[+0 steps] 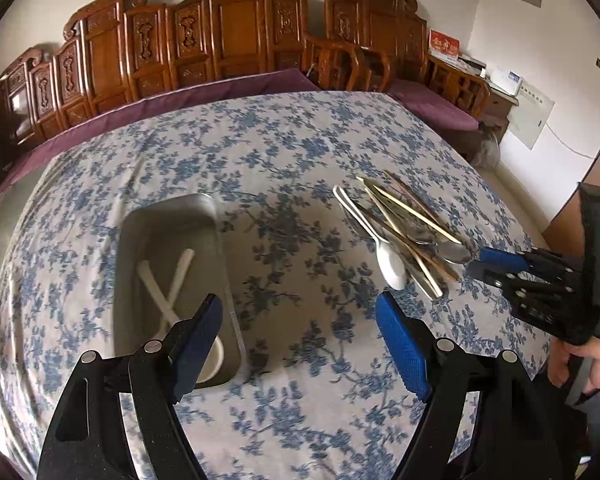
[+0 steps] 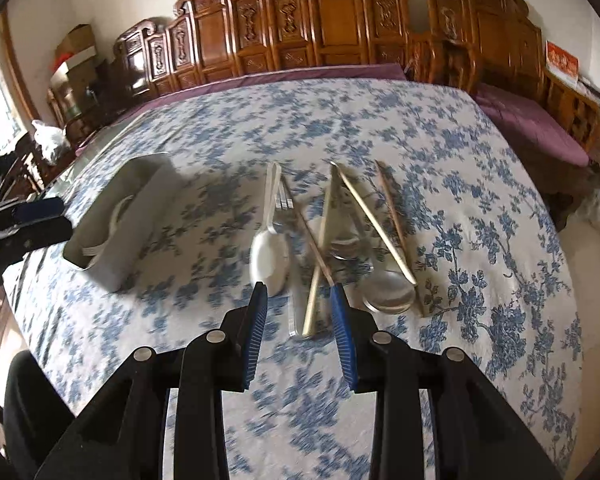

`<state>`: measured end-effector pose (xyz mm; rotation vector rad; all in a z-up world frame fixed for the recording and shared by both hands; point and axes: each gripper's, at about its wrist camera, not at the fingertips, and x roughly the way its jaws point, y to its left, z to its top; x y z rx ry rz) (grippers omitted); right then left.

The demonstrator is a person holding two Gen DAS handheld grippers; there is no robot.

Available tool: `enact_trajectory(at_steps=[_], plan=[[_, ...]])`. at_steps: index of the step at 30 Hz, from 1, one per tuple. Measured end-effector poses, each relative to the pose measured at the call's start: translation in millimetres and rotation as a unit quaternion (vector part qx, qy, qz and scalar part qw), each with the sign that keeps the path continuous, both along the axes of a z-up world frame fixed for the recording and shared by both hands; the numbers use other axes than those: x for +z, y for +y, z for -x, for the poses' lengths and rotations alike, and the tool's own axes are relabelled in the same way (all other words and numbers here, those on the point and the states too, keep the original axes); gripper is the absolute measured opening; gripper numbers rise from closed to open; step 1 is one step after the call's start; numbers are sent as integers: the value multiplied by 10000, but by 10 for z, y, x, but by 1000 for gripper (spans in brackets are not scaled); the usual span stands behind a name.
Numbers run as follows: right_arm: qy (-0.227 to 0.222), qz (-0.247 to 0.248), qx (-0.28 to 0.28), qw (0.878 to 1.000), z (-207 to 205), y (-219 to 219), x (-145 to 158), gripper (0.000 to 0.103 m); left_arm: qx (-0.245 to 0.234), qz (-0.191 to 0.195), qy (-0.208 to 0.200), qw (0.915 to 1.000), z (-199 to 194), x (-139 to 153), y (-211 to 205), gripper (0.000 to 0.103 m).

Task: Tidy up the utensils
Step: 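Return the right tool to the pile and grasp a wooden chopstick, then grasp a white plastic knife with the left tool while the right tool holds the chopstick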

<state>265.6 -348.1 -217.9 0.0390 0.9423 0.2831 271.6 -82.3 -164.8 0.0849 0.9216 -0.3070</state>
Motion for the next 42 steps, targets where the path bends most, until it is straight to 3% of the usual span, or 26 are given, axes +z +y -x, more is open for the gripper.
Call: enact_trajectory(at_steps=[10, 15, 32, 42], plan=[[314, 31, 252, 9992, -397, -28, -379, 35, -229, -61, 232, 9995, -227, -330, -416, 76], [486, 43, 284, 9984, -572, -69, -545, 21, -254, -71, 400, 9989, -290, -502, -518, 76], [682, -251, 595, 9956, -729, 7, -586, 8, -234, -151, 705, 9971, -296, -812, -636, 75], [328, -311, 324, 9985, -668, -199, -437, 7, -259, -120, 733, 9969, -549, -896, -875, 75]])
